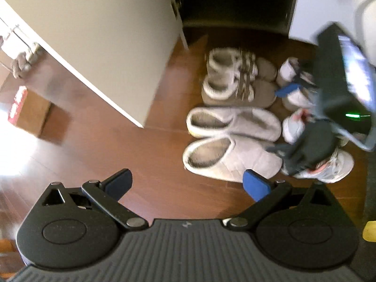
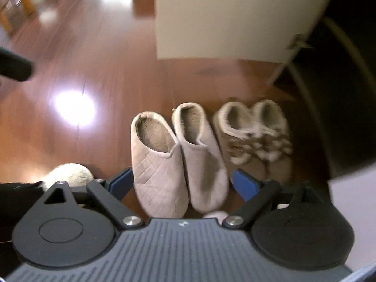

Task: Organize scattered shoes
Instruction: 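Lower the right gripper into both beige slipper heels and close it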

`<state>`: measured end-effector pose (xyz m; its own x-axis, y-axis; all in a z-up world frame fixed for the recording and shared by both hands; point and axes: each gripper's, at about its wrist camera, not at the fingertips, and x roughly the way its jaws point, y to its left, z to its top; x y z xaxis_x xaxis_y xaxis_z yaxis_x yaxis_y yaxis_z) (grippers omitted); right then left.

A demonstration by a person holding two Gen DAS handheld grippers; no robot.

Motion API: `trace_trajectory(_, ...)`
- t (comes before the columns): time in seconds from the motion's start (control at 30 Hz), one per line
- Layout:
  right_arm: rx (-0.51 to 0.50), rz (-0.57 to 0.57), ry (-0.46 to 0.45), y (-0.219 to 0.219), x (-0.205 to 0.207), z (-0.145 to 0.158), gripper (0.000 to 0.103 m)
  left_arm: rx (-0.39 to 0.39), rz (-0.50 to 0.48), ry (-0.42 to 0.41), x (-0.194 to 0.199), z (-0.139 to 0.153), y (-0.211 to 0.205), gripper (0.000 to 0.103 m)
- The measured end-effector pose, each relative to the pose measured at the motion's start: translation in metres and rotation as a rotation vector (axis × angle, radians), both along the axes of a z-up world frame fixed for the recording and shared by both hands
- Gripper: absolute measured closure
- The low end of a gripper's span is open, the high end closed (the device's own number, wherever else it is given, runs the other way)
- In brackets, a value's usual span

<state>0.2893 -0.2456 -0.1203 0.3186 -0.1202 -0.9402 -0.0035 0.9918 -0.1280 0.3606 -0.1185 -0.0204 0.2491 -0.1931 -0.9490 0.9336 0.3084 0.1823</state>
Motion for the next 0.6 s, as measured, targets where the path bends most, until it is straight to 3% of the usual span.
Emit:
trace_trajectory(0.07, -0.006, 0.048, 0.004, -0.003, 0.021, -0.046, 0.022, 0.027, 0.006, 0.013, 0.002, -0.029, 0.003, 0.001)
trace_trajectory(0.13, 0.003, 0.063, 0.008, -0.008, 0.036, -0.071, 0.028, 0.048, 0.021, 0.031, 0.004, -0.054, 0.007, 0.001)
trace_trajectory(0.3, -0.002, 0.110, 0.030, -0.020, 0.076, -0.132, 0.030, 0.082, 0.025, 0.055, 0.001, -0.089, 0.010, 0.001)
trace_trajectory(0.43, -0.033, 0.220, 0.260, -0.012, 0.090, -0.187, 0.038, 0.109, 0.028, 0.094, -0.004, -0.105, 0.008, 0.001)
trace_trajectory(0.5, -0.066, 0.326, 0.304, 0.004, 0.091, -0.200, 0.053, 0.110, 0.029, 0.100, -0.009, -0.102, 0.008, 0.001)
trace_trajectory(0.57, -0.058, 0.355, 0.337, 0.014, 0.092, -0.199, 0.077, 0.109, 0.020, 0.098, -0.011, -0.098, 0.006, 0.001)
trace_trajectory(0.6, -0.061, 0.367, 0.344, 0.019, 0.090, -0.197, 0.079, 0.109, 0.015, 0.096, -0.012, -0.096, 0.005, 0.001)
